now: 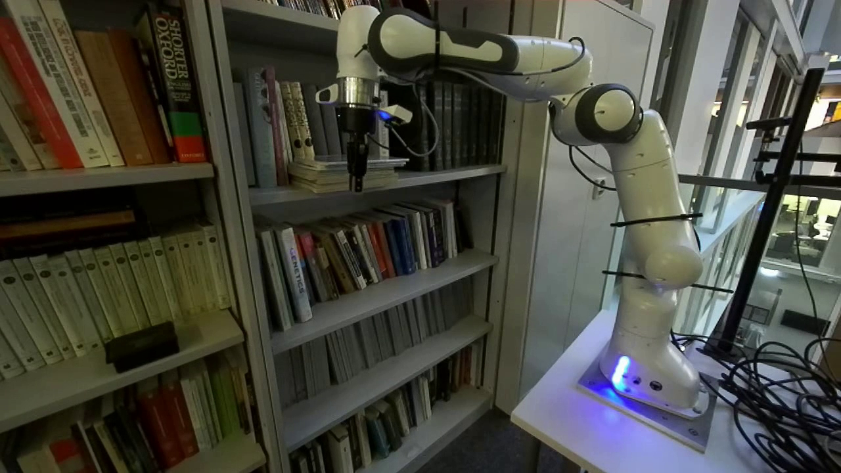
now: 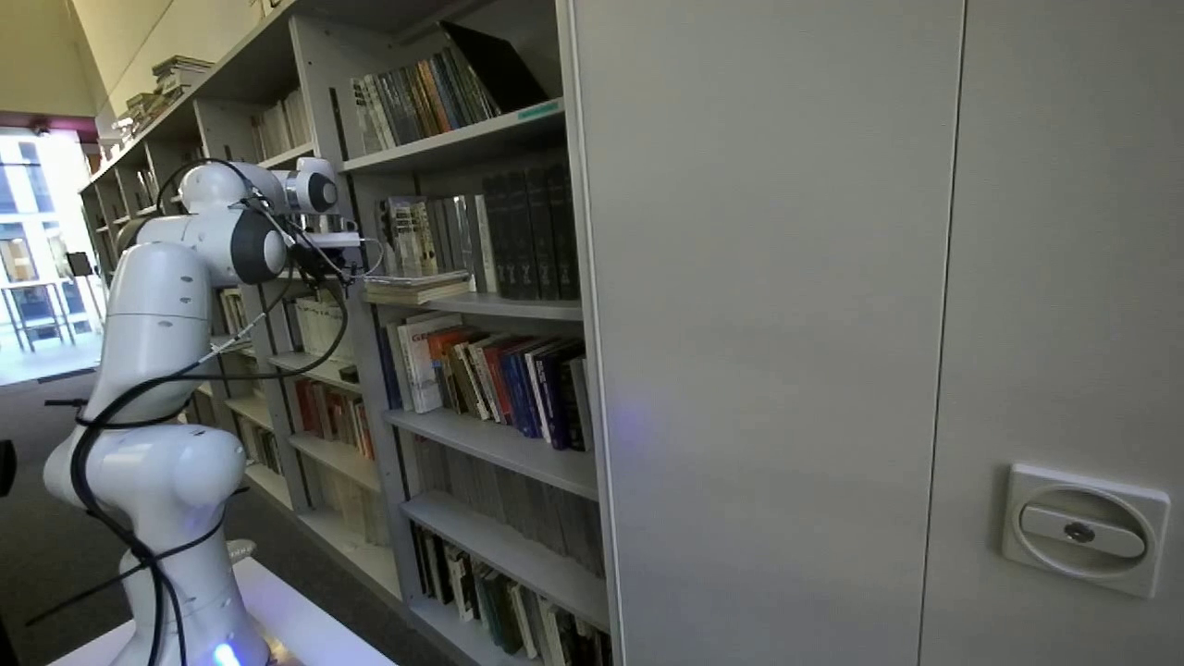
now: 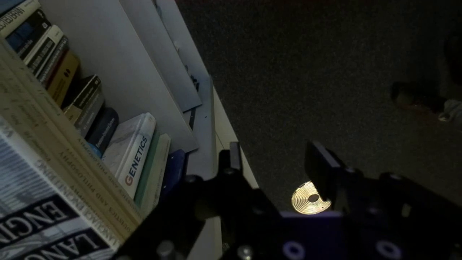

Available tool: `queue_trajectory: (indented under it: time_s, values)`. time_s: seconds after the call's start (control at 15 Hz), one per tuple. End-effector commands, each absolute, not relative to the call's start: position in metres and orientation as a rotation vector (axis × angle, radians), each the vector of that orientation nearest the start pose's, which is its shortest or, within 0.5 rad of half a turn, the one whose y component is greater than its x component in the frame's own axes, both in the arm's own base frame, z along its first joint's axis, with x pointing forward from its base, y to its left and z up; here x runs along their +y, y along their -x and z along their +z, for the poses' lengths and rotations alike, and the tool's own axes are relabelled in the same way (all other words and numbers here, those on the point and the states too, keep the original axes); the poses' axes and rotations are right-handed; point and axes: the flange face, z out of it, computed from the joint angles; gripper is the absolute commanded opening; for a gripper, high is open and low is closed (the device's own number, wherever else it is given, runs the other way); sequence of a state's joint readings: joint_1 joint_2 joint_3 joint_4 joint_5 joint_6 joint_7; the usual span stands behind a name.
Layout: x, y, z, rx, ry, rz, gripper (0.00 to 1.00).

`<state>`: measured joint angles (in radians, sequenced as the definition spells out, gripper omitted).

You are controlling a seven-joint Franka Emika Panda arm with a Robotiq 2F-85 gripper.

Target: Pull one of the books out of the shelf and lay it on top of the pile of books

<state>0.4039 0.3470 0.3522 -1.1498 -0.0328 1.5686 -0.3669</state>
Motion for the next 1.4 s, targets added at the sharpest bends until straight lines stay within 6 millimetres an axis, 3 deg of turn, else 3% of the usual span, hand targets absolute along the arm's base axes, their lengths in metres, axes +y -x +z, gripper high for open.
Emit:
queue_trajectory:
  time_s: [0.0,0.13,0.27,1.33]
  values:
    - [0.408,-0.515,0.632,-1.597,2.645,-0.140,0.22]
    - [0.408,-0.518,0.633,-1.623,2.672,-0.172,0.06]
    - [0.407,-0.520,0.633,-1.651,2.693,-0.195,0.00]
    - [0.423,-0.509,0.637,-1.998,2.881,-0.406,0.00]
